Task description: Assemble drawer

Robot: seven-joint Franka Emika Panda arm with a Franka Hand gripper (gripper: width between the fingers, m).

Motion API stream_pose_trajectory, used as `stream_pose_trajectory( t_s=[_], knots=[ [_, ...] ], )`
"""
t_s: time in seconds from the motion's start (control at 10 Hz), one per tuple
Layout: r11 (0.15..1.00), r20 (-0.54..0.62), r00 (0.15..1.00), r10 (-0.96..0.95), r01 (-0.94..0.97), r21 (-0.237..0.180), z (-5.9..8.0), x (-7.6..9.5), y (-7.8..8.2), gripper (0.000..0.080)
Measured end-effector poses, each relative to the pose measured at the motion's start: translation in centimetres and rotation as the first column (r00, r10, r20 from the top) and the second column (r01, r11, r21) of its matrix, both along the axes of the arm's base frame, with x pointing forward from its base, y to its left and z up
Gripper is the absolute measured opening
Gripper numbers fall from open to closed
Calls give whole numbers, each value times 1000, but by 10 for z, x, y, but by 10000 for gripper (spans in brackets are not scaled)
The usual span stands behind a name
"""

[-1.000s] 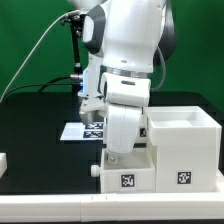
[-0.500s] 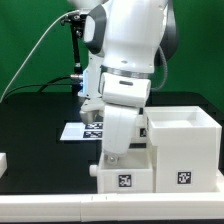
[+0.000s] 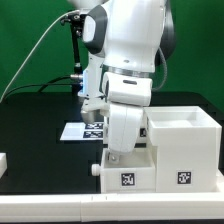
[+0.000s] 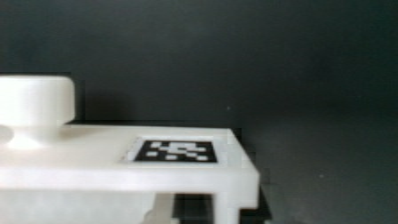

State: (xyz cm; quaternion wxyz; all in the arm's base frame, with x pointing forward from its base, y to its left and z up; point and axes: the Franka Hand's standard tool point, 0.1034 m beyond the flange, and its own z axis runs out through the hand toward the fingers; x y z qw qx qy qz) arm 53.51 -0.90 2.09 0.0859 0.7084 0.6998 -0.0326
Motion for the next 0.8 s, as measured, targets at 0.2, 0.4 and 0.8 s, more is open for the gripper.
stream_pose_trajectory(
  t_s=[0.2, 0.4, 0.8],
  knots=[
    [1000, -1, 1000, 4, -4, -14, 0, 0, -1, 41],
    [1000, -1, 1000, -2, 2, -14, 0, 0, -4, 41],
    [998, -4, 999, -53, 53, -20, 1, -5, 3, 41]
  ],
)
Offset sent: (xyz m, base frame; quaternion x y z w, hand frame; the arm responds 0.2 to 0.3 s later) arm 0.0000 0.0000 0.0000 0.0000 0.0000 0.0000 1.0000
